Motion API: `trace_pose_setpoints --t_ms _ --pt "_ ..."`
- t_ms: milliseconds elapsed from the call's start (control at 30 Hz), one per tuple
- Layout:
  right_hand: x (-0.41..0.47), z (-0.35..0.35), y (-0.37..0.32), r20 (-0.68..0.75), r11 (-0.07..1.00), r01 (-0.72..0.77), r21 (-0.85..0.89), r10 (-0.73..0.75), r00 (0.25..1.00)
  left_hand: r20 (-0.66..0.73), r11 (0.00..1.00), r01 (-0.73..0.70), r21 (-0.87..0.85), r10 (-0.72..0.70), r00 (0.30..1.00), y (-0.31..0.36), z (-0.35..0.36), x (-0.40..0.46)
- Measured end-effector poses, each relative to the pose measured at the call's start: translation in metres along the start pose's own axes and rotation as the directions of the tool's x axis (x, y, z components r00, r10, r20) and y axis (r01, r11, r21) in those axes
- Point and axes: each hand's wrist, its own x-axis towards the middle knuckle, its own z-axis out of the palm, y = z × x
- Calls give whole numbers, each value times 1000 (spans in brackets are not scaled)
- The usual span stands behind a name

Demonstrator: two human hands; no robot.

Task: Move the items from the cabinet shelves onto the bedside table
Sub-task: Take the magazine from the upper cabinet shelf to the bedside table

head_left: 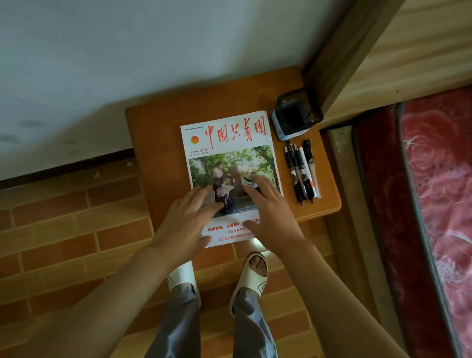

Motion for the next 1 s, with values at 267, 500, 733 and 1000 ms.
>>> trace_pose_setpoints --t_ms 267,500,733,1000 --pt "14 2 18 -62 1000 -13 15 14 998 3 999 -42 8 42 999 -6 5 24" --pt "22 -7 23 -68 999 -21 50 24 997 -18 998 -2 -57 1 1000 -1 5 34" --pt "27 -14 28 -83 997 16 75 -10 996 -47 996 10 -87 -14 999 0 6 41" --pt "26 -14 30 -95 997 34 71 -28 995 -49 996 11 -94 -16 999 3 6 38"
